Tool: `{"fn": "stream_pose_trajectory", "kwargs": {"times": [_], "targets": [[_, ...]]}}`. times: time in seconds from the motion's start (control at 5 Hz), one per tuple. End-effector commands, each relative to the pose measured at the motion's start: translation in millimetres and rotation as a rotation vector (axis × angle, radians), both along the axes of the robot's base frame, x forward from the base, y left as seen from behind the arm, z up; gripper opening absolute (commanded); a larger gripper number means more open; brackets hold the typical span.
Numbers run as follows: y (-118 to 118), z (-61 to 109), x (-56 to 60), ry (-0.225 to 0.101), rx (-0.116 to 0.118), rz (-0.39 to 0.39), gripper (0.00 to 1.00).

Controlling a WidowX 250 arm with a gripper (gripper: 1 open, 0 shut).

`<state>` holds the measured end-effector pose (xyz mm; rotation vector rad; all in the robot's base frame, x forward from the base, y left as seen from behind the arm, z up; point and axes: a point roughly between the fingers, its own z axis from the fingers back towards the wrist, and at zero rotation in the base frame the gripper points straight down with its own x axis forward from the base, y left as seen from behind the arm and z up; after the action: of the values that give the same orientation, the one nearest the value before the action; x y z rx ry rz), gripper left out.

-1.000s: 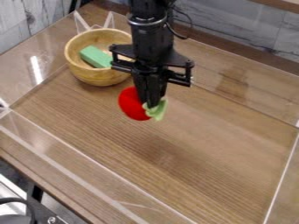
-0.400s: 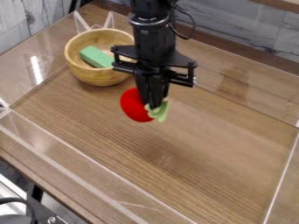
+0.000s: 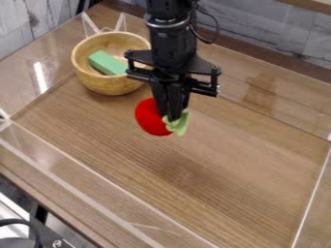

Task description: Put the green object in the brown bowl

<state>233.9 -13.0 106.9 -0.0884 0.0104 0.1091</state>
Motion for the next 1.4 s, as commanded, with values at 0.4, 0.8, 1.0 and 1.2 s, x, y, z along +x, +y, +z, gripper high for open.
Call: {"fn": "stream_pose_trajectory", "kwargs": {"times": [0.4,0.8,1.0,1.2], "targets": [[3,26.9,8.2,-0.075,-0.005,0.002,0.0],[16,36.8,16.0,-0.1,-0.004,0.031,0.0],[13,27.9,17.7,-0.099,0.004,0.028,0.0],[11,20.4,19.0,-0.098,0.01,0.024,0.0]]}}
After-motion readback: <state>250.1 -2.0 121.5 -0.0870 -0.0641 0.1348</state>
